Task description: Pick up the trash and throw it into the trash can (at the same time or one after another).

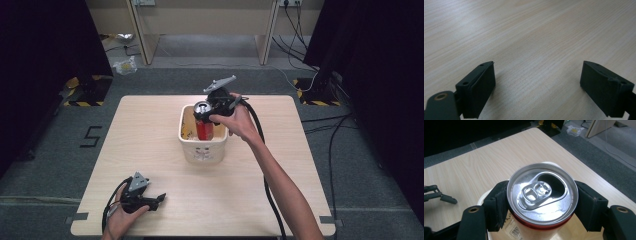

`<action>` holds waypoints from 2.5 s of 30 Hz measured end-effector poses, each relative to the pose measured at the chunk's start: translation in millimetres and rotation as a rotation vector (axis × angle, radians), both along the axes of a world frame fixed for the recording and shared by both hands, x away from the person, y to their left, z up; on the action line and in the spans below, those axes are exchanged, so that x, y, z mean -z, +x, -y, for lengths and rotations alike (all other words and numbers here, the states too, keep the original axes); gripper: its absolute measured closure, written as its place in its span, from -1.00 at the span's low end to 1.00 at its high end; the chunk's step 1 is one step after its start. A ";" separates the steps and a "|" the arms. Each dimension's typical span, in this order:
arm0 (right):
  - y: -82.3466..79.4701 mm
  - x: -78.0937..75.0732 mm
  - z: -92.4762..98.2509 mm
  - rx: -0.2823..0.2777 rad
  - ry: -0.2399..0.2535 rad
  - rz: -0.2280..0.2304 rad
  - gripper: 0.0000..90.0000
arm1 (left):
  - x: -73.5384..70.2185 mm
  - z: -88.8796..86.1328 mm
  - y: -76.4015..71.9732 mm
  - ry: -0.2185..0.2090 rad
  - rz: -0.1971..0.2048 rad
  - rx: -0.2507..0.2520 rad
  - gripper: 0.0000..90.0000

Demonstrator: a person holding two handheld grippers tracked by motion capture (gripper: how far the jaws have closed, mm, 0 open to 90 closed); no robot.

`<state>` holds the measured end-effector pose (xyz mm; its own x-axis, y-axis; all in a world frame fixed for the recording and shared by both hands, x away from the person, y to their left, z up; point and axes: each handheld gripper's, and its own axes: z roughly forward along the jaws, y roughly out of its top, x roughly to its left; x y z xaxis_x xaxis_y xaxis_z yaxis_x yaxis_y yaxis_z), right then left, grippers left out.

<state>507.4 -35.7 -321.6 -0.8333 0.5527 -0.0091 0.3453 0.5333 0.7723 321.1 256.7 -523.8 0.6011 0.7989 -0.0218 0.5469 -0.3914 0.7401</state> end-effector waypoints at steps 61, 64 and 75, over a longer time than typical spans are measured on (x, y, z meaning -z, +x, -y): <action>0.7 -6.3 61.0 0.121 0.099 0.044 -0.45 | 0.0 -0.4 -0.3 0.003 0.002 0.001 -0.73; 4.0 -4.8 70.2 0.150 0.096 0.048 -0.44 | -0.1 -0.5 -0.3 0.003 0.000 0.002 -0.73; 20.2 4.4 105.9 0.255 0.085 0.053 -0.47 | -0.1 -0.3 -0.3 0.001 0.000 0.000 -0.73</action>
